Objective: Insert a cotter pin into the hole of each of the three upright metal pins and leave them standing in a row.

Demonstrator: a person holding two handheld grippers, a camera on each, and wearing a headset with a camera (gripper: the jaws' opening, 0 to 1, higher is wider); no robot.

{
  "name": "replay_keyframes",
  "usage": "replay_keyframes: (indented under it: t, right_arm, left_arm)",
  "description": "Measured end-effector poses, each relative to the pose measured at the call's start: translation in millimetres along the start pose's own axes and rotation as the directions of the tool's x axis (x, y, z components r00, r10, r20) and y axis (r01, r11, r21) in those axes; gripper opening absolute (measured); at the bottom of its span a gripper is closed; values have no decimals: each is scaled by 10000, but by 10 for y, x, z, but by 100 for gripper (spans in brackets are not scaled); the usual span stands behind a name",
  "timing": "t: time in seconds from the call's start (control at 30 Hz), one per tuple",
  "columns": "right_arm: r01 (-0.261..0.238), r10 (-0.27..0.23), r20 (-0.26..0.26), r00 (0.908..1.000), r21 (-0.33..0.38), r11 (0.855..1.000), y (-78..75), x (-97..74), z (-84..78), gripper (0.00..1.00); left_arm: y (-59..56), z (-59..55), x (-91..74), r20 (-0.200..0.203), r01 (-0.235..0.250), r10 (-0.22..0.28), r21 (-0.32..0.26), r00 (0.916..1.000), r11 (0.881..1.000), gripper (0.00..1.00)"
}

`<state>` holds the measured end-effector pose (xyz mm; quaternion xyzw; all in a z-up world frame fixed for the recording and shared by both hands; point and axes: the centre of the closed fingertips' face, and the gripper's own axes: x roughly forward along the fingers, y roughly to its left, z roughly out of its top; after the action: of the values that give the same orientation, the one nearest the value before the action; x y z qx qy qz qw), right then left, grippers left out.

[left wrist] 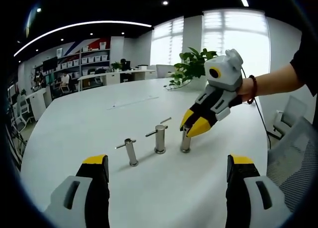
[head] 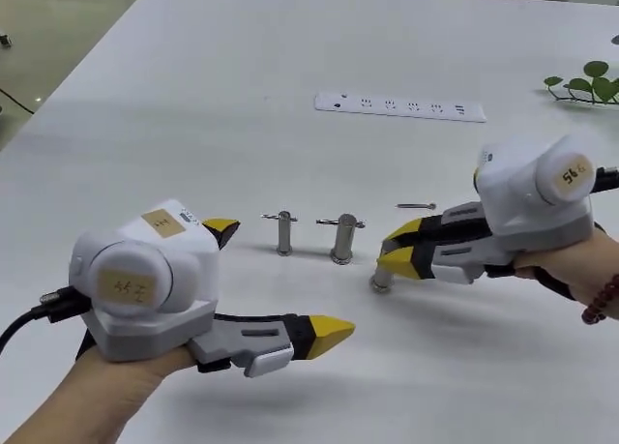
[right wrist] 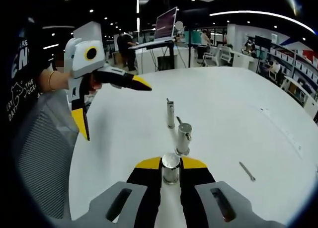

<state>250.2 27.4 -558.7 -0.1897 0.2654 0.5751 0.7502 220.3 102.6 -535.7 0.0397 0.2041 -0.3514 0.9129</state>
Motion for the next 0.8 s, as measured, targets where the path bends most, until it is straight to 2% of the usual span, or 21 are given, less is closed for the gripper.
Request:
replay_keyframes:
  t: [0.33, 0.5, 0.8]
  right_arm:
    - [63, -63, -46, 10000, -28, 10000, 59, 87, 22, 8]
    - [48, -48, 34, 10000, -24, 10000, 88, 129, 44, 8]
    - [18, -20, -74, 10000, -223, 9997, 116, 124, 38, 8]
  left_arm:
    - [23, -15, -6, -57, -99, 98, -64, 9999, 9999, 99]
    - [52, 1, -14, 44, -187, 188, -169, 9998, 9997, 99]
    - [46, 0, -5, 25, -185, 186, -152, 9998, 9997, 99]
